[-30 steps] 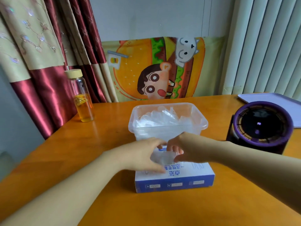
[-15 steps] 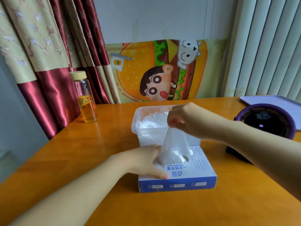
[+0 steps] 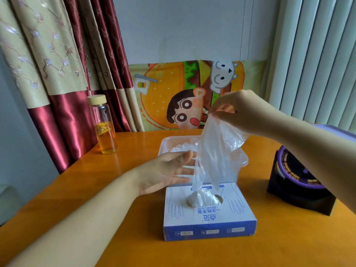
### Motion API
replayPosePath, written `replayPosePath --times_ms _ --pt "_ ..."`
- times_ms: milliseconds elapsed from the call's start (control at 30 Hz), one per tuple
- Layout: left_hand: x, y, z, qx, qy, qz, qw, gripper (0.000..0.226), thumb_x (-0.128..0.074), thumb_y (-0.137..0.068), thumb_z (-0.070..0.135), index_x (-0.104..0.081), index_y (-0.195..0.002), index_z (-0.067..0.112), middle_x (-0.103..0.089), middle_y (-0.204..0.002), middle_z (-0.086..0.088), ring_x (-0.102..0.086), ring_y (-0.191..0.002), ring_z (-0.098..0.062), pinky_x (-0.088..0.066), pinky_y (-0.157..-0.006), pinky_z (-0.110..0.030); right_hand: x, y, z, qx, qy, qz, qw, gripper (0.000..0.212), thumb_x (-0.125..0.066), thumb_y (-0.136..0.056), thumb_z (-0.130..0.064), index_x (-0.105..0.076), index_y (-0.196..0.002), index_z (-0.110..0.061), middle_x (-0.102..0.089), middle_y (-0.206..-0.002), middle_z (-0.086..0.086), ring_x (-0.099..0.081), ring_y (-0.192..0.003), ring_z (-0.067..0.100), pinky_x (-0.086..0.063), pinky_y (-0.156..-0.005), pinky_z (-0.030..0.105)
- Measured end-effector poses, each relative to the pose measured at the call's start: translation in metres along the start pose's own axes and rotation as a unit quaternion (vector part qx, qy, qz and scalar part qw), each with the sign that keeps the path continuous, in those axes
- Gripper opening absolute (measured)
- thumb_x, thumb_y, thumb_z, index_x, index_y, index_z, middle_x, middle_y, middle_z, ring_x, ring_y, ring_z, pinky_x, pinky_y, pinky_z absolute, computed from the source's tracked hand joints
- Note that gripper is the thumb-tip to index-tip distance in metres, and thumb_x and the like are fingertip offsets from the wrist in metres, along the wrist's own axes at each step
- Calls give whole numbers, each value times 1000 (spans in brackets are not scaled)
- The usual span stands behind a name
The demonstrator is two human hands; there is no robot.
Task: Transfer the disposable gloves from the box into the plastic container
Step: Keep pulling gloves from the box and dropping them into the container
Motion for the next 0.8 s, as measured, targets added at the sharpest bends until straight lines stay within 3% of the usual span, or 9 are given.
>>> replayPosePath --times_ms 100,200,300,400,500,533,600,700,800 --pt "-7 -9 12 -1 101 1 995 97 -70 -52 77 -49 -134 30 -62 -130 -1 -58 -120 -23 -42 -106 -48 4 -5 -9 23 -25 20 999 19 -58 -91 -19 -70 -107 -18 -64 -98 -10 -59 -81 2 -44 -75 4" --pt "-17 -14 26 -12 199 -3 980 75 -50 -79 68 -51 -137 20 -62 -129 -8 -59 -119 -25 -45 -103 -44 8 -7 -15 61 -47 21 997 19 -59 -91 -18 -70 -105 -21 -62 -99 -14 -62 -87 3 -48 -86 12" --pt "-21 -18 35 -39 280 27 959 51 -60 -86 41 -59 -129 11 -67 -112 -10 -67 -98 -22 -48 -95 -38 8 -4 -16 92 -53 12 994 18 -59 -91 -19 -71 -103 -23 -62 -99 -16 -61 -90 0 -47 -87 14" --pt "-16 -19 38 -64 288 50 954 63 -75 -73 37 -57 -130 14 -68 -104 -8 -66 -93 -20 -50 -91 -37 6 1 -11 95 -58 13 994 17 -61 -89 -19 -72 -101 -24 -58 -92 -25 -54 -85 -13 -42 -82 3" --pt "-15 -15 35 -66 184 -19 980 96 -80 -58 60 -48 -140 22 -59 -131 -5 -55 -122 -25 -44 -101 -50 3 2 -8 77 -57 14 995 17 -61 -89 -22 -72 -101 -26 -52 -88 -33 -56 -83 -9 -44 -79 7" --pt "-18 -14 35 -72 127 -13 989 106 -79 -55 65 -39 -145 28 -50 -142 -1 -46 -132 -24 -39 -106 -53 2 2 -8 74 -55 16 996 17 -61 -89 -21 -72 -101 -26 -53 -86 -32 -58 -81 -5 -46 -78 10" --pt "-30 -10 41 -91 6 65 994 120 -81 -52 64 -16 -151 41 -36 -149 17 -28 -142 -13 -28 -114 -44 0 0 -8 63 -52 17 997 16 -62 -90 -19 -72 -101 -26 -58 -84 -26 -59 -75 -2 -46 -75 12" --pt "-43 -7 53 -157 -228 227 934 114 -78 -72 48 7 -148 46 -22 -154 20 -21 -143 -6 -27 -112 -30 -6 -4 -7 36 -49 -8 998 15 -63 -89 -20 -73 -100 -23 -61 -82 -19 -57 -69 -7 -46 -72 9" --pt "-42 -7 51 -197 -328 271 883 91 -69 -87 26 -5 -150 42 -32 -150 14 -34 -134 -4 -36 -103 -18 -13 -6 -4 2 -72 -32 997 13 -64 -88 -22 -73 -97 -24 -68 -83 -12 -60 -62 0 -50 -64 15"
Point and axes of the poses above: each hand's wrist, its own y-axis away from the middle knuckle, its own x-axis out of the back of the hand, z = x × y, the point moved 1 cm from there along -y, towards the middle knuckle
